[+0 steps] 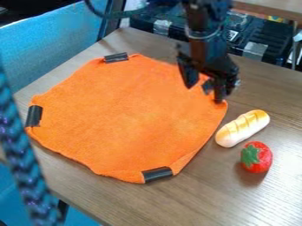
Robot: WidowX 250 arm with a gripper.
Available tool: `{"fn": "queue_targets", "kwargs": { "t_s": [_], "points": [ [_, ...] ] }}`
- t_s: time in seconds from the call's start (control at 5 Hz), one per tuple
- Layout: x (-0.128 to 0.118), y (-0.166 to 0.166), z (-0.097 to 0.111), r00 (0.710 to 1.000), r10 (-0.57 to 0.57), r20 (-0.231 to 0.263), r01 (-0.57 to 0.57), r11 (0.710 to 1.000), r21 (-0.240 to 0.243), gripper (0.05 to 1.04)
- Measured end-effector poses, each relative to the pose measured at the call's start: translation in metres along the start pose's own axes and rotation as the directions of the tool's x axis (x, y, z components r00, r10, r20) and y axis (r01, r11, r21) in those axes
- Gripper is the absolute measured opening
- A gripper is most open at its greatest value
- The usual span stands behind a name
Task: Put the object at the top side of the cloth
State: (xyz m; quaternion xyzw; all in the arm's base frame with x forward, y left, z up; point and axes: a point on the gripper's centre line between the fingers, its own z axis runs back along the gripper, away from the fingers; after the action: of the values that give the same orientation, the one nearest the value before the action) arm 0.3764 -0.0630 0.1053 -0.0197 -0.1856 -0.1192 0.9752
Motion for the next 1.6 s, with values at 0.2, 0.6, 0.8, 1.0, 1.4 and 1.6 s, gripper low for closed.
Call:
{"fn": "queue_targets", "kwargs": {
  "t_s": [0.2,0.6,0.8,1.0,1.4,1.6],
  "points": [
    [0.003,-0.015,-0.014,0.999,-0.029,-0.03,0.029,1.0,-0.002,0.991],
    [0.015,-0.04,-0.022,0.997,-0.077,-0.031,0.077,0.997,-0.019,0.991],
    [0.014,-0.045,-0.035,0.995,-0.084,-0.06,0.084,0.996,-0.007,0.991],
    [0.006,-0.043,-0.053,0.991,-0.084,-0.103,0.086,0.996,0.01,0.991],
    [-0.004,-0.047,-0.066,0.987,-0.026,-0.156,0.029,0.999,0.016,0.696],
    [-0.001,-0.042,-0.065,0.988,0.017,-0.153,-0.013,1.0,0.022,0.6]
  ]
}}
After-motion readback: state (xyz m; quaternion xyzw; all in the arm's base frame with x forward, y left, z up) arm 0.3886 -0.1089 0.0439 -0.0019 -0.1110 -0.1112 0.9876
